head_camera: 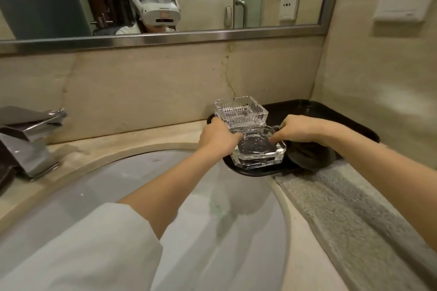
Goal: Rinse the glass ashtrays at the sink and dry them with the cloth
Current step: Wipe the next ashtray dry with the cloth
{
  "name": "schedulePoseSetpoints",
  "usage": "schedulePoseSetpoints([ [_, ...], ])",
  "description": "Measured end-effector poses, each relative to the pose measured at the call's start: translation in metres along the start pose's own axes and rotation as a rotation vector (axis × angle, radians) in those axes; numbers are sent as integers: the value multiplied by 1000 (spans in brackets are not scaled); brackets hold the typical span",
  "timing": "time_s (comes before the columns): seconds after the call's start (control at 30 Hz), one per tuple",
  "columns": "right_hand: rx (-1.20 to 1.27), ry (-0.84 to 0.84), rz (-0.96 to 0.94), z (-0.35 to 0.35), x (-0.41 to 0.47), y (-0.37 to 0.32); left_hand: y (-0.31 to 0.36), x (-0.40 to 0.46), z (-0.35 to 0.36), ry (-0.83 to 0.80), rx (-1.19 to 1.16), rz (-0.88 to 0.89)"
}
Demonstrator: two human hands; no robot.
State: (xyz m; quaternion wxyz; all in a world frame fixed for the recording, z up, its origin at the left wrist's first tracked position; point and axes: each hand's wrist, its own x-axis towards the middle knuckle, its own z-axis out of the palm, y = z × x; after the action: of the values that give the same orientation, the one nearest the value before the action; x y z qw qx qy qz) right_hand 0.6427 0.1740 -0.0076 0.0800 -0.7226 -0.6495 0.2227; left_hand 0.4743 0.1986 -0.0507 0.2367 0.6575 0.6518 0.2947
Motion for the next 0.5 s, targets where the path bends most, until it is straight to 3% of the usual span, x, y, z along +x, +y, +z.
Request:
schedulePoseSetpoints([
  [0.5, -87, 101, -51, 3, -1, 7, -4, -12, -6, 24, 26, 12],
])
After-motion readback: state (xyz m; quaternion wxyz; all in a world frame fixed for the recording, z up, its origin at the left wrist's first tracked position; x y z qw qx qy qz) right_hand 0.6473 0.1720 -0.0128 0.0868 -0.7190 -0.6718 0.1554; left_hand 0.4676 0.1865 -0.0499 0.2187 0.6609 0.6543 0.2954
